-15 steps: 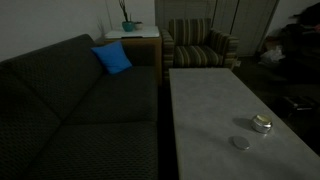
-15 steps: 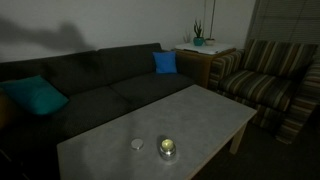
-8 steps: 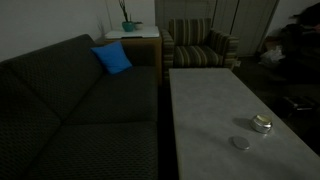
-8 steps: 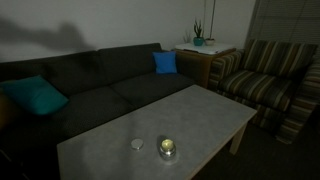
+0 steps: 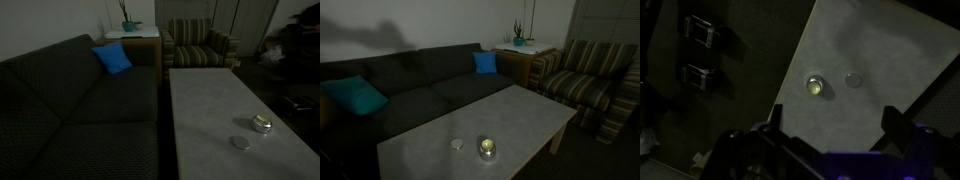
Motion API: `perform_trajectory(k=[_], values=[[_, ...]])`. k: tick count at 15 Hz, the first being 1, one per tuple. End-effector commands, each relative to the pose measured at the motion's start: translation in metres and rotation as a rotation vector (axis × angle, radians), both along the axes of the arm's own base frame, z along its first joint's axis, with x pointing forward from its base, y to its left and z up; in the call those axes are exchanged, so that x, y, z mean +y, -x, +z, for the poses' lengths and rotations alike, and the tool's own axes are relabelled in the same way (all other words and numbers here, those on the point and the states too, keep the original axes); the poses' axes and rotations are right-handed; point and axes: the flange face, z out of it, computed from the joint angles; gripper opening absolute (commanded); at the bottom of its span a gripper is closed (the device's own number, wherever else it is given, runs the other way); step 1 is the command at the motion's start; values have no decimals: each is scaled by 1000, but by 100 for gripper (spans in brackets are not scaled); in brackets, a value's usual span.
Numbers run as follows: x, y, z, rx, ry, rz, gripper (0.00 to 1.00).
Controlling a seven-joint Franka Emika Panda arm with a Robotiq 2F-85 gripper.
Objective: Pick the lid on the table and put it on the bottle
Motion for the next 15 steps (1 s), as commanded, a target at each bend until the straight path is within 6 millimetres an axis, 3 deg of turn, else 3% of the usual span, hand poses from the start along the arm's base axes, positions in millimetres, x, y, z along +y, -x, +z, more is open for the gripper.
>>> perform_trajectory(k=[1, 6, 7, 10, 15], values=[[9, -17, -17, 11, 113, 18, 100], [24, -65, -53, 49, 235, 118, 100], [25, -38, -33, 16, 211, 90, 100], [26, -57, -53, 57, 217, 113, 100], [27, -62, -53, 58, 216, 114, 100]])
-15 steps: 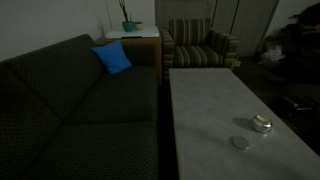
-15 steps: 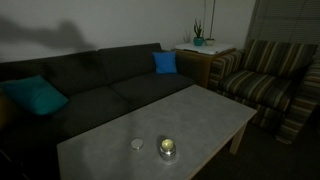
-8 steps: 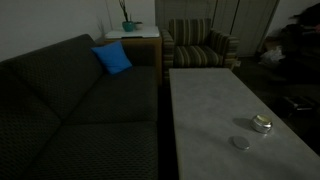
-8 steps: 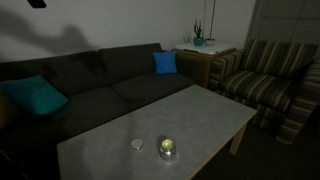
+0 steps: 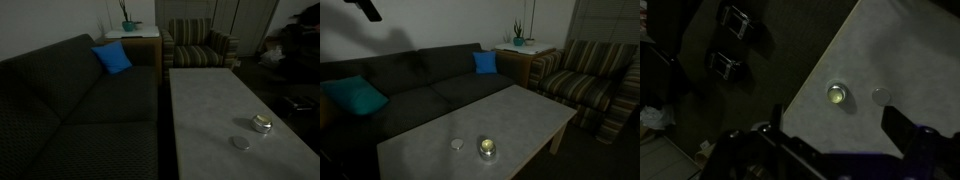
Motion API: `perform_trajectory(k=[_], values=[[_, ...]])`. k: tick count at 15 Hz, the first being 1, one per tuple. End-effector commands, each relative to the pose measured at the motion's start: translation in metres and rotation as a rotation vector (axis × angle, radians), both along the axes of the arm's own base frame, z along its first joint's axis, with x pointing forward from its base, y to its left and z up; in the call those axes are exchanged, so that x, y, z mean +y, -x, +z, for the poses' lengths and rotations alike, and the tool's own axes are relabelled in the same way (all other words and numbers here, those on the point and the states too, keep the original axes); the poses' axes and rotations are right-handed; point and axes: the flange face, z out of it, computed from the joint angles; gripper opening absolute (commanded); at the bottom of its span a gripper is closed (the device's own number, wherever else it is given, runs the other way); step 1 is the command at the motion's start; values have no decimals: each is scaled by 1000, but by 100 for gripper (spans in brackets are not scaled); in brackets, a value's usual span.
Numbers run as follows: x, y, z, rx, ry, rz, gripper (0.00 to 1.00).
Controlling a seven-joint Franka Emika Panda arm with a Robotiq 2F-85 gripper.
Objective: Pick the lid on the table and put it on the bottle
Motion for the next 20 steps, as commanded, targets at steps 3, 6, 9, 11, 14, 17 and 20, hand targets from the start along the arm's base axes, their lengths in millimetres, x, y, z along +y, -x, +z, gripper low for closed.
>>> perform_trajectory(k=[3, 6, 9, 11, 14, 17, 20], values=[[1, -5, -7, 12, 33, 4, 100], [1, -27, -32, 46, 73, 55, 100], [-3, -57, -65, 94, 54, 146, 100], [-3, -79, -87, 122, 22, 198, 100], [-9, -118, -124, 186, -41, 234, 100], [-13, -144, -178, 317, -161, 253, 100], [-12, -139, -179, 330, -174, 254, 100]])
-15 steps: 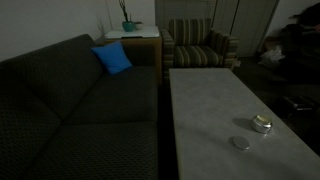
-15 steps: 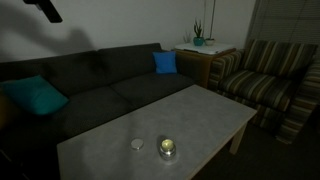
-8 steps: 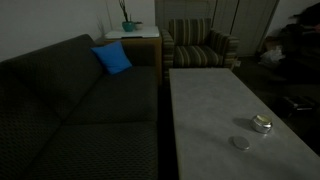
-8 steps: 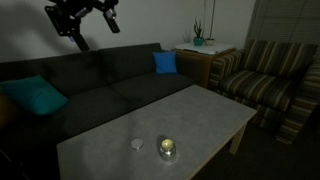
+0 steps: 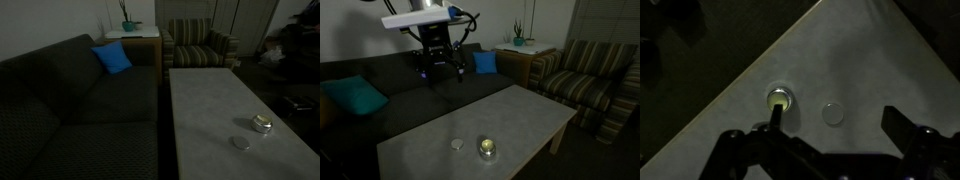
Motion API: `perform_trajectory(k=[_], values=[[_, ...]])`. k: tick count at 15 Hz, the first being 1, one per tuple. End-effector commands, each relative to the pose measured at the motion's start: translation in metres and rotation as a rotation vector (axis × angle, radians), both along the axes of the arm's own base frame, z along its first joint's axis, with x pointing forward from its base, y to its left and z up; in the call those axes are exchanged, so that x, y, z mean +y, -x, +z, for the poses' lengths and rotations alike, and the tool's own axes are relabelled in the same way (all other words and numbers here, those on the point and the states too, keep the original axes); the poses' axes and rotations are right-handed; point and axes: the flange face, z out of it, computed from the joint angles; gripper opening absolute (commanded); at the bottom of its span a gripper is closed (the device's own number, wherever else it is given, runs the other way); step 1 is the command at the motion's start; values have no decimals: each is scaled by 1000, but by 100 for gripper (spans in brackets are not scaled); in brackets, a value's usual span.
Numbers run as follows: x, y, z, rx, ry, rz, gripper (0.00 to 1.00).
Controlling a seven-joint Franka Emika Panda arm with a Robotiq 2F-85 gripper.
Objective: Pick the lid on the table and put it on the bottle
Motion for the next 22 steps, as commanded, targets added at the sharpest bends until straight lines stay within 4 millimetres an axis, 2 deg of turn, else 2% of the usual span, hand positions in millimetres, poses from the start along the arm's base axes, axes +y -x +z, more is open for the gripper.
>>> perform_trajectory(k=[1, 3, 6, 9, 11, 13, 16, 17, 19, 20, 22], values=[[0, -6, -11, 18, -8, 5, 100], [1, -13, -22, 30, -12, 7, 100], [1, -16, -20, 24, -12, 8, 100], [14, -34, -42, 29, -78, 18, 100], [30, -57, -81, 66, -140, 92, 100], [46, -69, -111, 124, -211, 146, 100], [64, -86, -174, 214, -237, 222, 100], [61, -68, -139, 162, -203, 182, 100], [67, -77, -174, 193, -223, 204, 100], [67, -80, -183, 197, -227, 205, 100], [67, -83, -184, 199, -227, 206, 100]])
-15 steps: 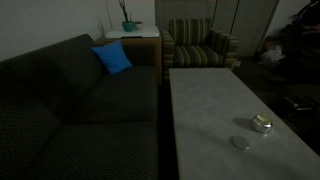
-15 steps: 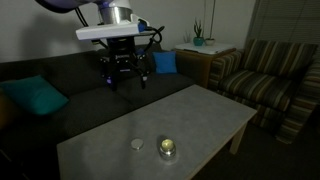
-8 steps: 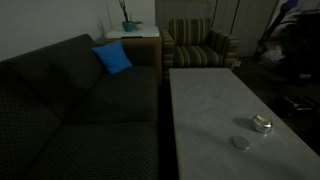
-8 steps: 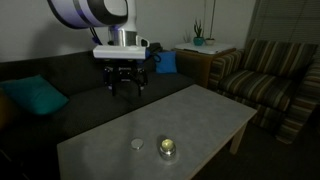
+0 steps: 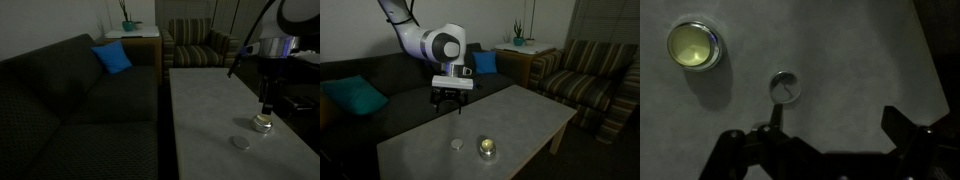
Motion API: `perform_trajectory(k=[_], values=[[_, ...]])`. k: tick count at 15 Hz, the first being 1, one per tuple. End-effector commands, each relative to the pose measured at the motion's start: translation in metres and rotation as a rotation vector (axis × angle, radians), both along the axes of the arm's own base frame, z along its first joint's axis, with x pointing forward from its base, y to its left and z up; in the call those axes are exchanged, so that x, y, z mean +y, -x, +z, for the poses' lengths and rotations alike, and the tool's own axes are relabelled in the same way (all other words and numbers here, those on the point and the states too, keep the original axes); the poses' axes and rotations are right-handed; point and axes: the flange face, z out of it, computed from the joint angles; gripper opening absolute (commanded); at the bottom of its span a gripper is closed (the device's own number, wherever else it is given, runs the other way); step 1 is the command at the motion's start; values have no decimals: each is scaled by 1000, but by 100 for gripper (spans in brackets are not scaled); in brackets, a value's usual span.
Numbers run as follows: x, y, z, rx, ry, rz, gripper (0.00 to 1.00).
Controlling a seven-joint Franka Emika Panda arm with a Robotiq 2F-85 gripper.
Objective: Pick the lid on the table and put it on the bottle
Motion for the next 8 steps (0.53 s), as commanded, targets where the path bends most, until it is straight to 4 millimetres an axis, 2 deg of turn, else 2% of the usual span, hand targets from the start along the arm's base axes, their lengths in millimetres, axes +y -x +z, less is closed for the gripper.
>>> perform_trajectory(k=[1, 2, 3, 8], values=[[0, -3, 1, 1, 1, 0, 100], [2, -4, -3, 18, -3, -30, 100], [4, 0, -15, 84, -12, -121, 100], [14, 38, -98, 261, -23, -334, 100]])
